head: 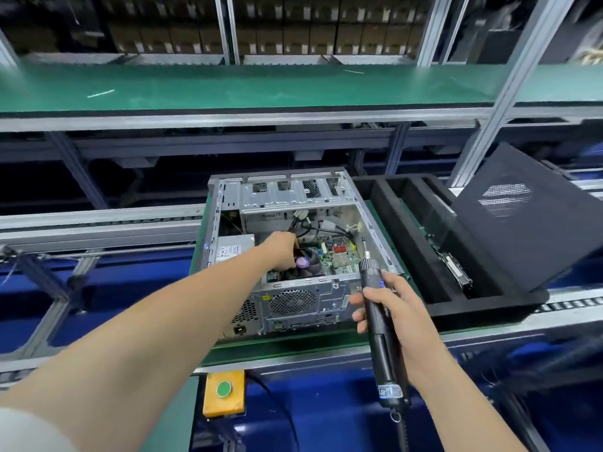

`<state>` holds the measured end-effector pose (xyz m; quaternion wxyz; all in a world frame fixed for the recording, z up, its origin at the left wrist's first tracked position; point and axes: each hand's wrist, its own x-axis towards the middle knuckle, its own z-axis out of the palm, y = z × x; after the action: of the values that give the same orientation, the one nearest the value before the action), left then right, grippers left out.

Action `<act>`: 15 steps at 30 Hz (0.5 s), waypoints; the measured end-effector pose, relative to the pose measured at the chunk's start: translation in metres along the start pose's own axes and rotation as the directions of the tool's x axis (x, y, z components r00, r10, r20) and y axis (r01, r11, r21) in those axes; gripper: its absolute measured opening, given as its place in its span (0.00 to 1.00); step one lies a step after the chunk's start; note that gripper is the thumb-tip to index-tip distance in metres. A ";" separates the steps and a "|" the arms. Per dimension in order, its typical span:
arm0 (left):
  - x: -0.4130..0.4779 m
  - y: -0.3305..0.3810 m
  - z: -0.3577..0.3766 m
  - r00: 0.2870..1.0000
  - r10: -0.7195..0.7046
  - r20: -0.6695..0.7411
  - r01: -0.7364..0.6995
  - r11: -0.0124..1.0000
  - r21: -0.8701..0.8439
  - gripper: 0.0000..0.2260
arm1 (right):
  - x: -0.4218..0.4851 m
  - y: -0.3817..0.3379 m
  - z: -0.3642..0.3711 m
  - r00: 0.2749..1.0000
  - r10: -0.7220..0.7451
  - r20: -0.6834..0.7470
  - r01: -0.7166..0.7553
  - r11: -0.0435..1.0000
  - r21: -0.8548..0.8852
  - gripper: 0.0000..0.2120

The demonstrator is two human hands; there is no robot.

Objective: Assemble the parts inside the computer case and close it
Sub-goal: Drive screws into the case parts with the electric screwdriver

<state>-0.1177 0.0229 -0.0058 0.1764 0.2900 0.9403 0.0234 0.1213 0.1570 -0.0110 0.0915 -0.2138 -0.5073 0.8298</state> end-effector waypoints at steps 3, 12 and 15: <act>-0.009 0.004 -0.004 0.995 -0.060 -0.076 0.057 0.997 -0.042 0.23 | -0.003 -0.003 -0.002 1.000 0.005 0.007 -0.005 1.000 -0.002 0.23; -0.039 0.004 -0.026 0.912 0.125 0.390 -0.123 0.992 -0.031 0.10 | -0.003 -0.007 -0.005 0.999 0.017 0.052 -0.016 1.000 -0.024 0.21; -0.042 0.011 -0.035 0.870 0.070 0.488 -0.098 0.995 0.032 0.14 | -0.003 -0.007 -0.004 0.995 0.030 0.093 -0.029 0.999 -0.020 0.20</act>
<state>-0.0917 0.0106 0.0414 0.3979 0.3318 0.8526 -0.0686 0.1250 0.1625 -0.0052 0.0536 -0.1833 -0.5156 0.8353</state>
